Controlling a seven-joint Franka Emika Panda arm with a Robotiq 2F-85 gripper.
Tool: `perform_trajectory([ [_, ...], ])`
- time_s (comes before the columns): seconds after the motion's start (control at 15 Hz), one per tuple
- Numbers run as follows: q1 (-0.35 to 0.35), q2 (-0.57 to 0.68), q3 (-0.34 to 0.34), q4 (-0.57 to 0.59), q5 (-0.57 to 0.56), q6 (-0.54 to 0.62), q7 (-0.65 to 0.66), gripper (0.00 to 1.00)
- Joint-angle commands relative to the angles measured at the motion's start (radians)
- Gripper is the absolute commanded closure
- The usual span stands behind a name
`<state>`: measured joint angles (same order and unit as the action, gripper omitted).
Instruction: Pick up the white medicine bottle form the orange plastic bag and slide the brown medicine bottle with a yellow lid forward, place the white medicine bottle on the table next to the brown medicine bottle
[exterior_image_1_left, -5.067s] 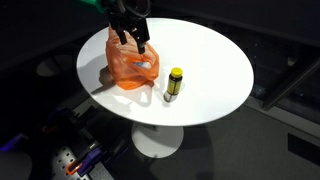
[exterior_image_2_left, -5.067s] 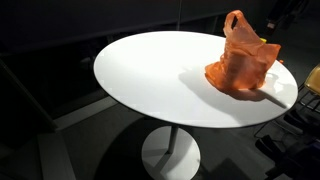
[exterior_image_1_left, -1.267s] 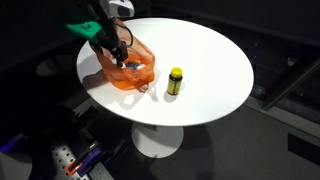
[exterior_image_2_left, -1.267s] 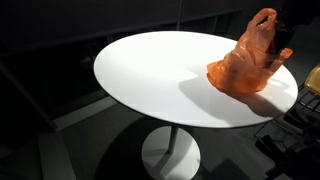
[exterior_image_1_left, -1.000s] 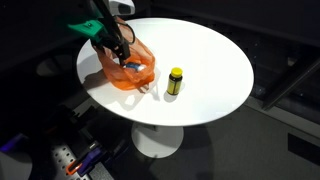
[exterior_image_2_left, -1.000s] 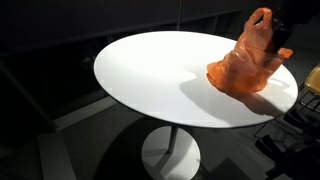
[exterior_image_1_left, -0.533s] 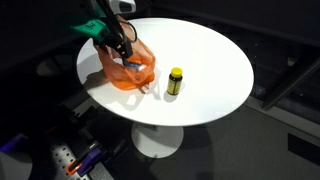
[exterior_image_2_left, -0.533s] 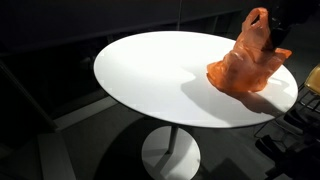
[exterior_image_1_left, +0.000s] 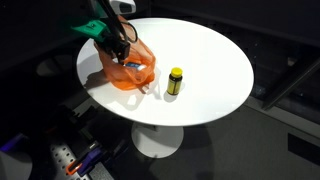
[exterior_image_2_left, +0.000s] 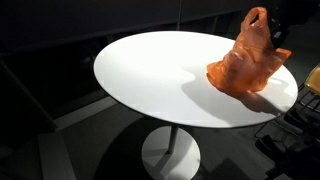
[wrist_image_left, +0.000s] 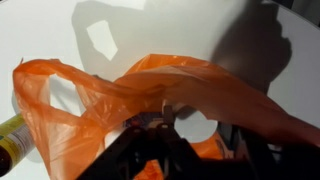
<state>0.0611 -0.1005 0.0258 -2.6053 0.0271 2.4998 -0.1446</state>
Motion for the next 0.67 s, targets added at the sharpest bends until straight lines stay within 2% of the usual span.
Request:
perform_trajectory([
  [0.0, -0.012, -0.025, 0.001, 0.0, -0.025, -0.009, 0.026, 0.81],
  [0.6, -0.043, -0.158, -0.036, 0.069, -0.008, -0.152, 0.016, 0.81],
])
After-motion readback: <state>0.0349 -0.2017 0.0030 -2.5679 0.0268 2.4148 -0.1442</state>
